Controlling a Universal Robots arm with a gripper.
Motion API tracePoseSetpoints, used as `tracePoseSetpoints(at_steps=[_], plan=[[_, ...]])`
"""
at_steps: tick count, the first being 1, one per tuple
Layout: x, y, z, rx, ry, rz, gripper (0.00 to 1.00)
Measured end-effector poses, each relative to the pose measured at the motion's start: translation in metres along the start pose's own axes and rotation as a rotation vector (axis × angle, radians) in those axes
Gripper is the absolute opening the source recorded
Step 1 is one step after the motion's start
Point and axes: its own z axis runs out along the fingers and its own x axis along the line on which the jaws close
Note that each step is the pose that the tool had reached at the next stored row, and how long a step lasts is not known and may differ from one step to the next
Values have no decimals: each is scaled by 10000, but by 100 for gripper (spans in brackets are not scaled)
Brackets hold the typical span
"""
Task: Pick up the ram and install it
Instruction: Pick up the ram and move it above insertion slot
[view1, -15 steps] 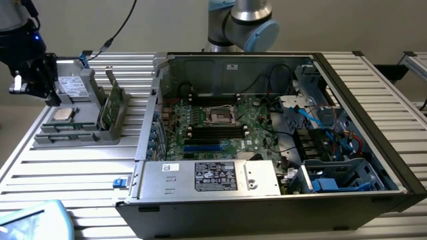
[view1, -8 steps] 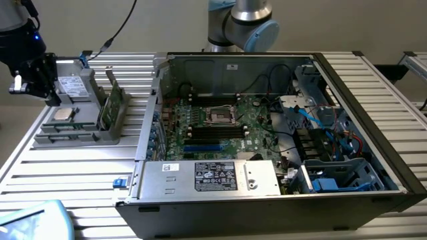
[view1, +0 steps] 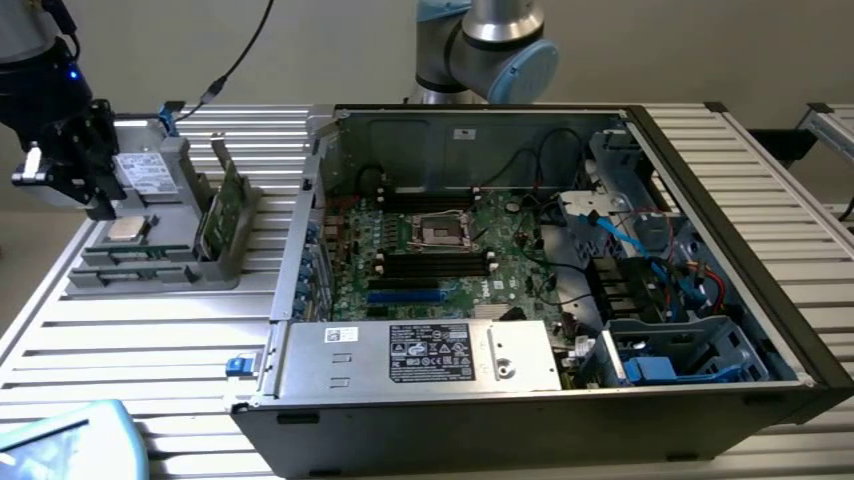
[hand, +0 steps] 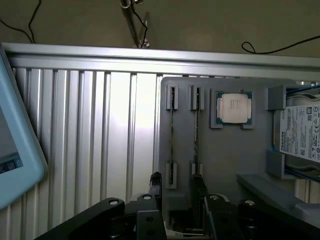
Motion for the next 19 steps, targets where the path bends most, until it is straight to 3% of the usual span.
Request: tracePoseSetpoints(at_steps=[14, 19], plan=[[8, -4, 220, 24, 1, -12, 37], [14, 41, 314, 26, 2, -16, 37]])
